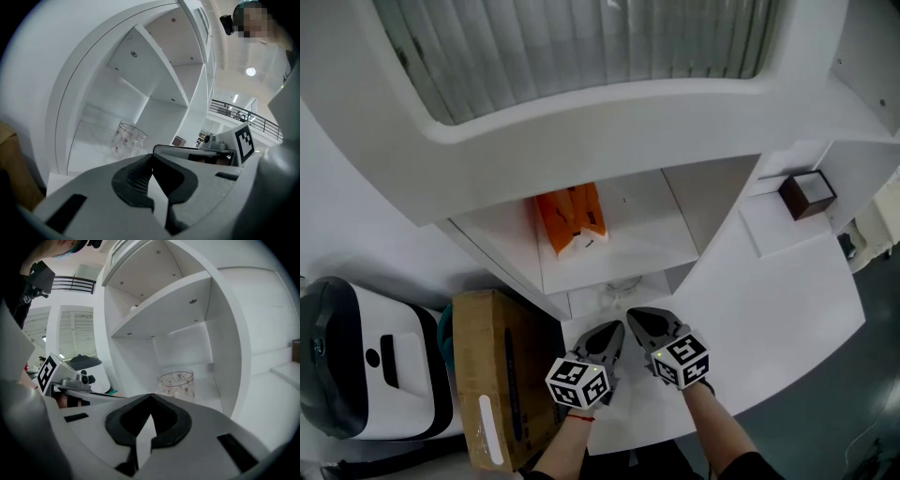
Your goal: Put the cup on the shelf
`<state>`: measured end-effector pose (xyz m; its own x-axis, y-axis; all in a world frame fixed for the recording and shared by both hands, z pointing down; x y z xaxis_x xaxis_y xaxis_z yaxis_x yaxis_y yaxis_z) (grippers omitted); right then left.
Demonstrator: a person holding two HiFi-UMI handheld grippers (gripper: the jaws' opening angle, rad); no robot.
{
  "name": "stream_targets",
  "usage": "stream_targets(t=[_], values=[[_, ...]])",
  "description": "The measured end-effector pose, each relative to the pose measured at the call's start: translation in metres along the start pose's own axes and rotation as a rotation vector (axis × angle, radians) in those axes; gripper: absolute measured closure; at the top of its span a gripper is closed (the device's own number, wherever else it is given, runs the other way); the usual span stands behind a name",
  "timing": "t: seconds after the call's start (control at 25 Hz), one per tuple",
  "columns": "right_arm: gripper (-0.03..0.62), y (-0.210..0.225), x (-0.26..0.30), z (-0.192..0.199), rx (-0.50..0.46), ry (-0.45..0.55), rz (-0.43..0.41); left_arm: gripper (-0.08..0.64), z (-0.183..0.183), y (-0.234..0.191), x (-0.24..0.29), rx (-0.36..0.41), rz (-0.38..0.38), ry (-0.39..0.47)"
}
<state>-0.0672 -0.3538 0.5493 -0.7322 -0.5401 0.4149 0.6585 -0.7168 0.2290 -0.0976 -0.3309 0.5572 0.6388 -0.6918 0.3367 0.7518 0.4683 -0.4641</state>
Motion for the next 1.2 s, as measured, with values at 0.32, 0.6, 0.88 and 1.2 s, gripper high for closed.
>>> stream_targets(t=[0.32,0.6,0.88,1.2], values=[[0.589,-0.018,-0.029,-0.011,-0.007,0.031,-0.017,0.552,-0.012,0.022,-0.025,0.032,-0.035,0.075],[0.589,-0.042,-0.056,-0.018,-0.023,0.048,-0.062,0.552,-0.014,0.042,-0.049,0.041,-0.070,0.108],[0.589,-0.067,-0.085,-0.027,-0.063,0.063,-0.107,0.552,-0.028,0.070,-0.073,0.086,-0.078,0.172],[0.589,-0.090,-0.116,-0.035,-0.107,0.082,-0.129,0.552,-0.022,0.090,-0.099,0.089,-0.110,0.200]])
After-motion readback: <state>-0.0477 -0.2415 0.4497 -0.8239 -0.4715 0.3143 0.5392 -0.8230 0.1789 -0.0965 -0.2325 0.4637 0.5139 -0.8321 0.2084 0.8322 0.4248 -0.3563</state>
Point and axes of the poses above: the fingertips, and each gripper's own axes: x forward along the fingers, y to its right, z out of its underside, the point moved 1 cm from there along -x, backward along the fingers, and after that the axes turned 6 degrees about -y, right-handed, at the moved point
